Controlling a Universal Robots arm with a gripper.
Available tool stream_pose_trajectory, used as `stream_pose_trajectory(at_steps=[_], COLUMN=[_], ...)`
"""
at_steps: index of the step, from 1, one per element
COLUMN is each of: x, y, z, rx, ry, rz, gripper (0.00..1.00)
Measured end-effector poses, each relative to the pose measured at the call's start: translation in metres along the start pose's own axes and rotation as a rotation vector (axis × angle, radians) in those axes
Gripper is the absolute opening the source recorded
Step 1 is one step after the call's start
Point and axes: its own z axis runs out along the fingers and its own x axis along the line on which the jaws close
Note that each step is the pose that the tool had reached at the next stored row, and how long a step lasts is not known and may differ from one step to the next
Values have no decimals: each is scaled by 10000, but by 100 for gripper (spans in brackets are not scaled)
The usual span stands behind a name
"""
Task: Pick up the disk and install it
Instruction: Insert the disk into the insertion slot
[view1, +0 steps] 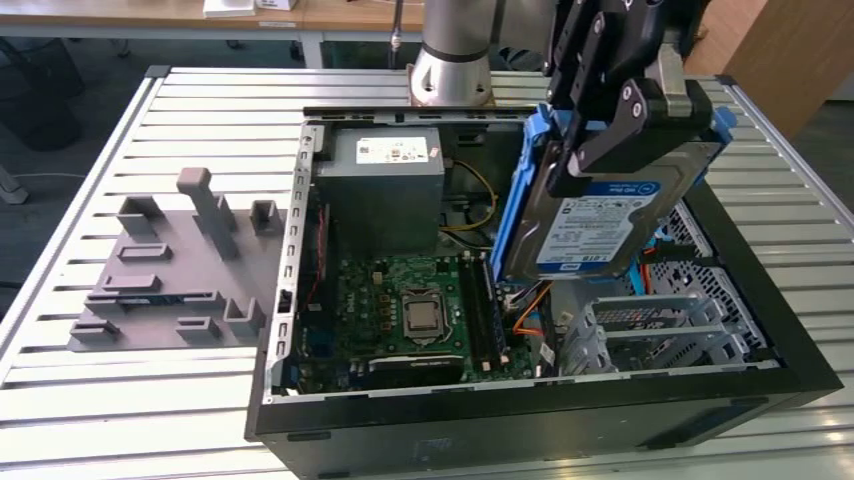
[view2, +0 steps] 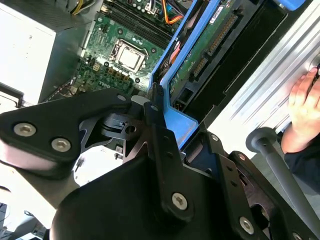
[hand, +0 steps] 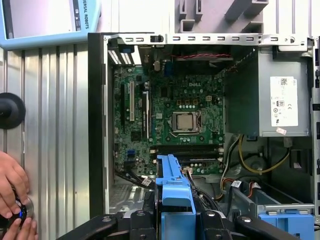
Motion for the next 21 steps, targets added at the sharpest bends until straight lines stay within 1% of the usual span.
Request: stream_pose_trajectory(at_steps=[4, 7, 10, 18, 21], x=[67, 103, 113, 121, 141], y=[-23, -42, -69, -168, -190], z=[3, 5, 10, 34, 47], rx=[0, 0, 0, 0, 0], ry=[0, 0, -1, -1, 0], rz=[1, 0, 0, 0, 0], gripper=[36, 36, 36, 36, 36])
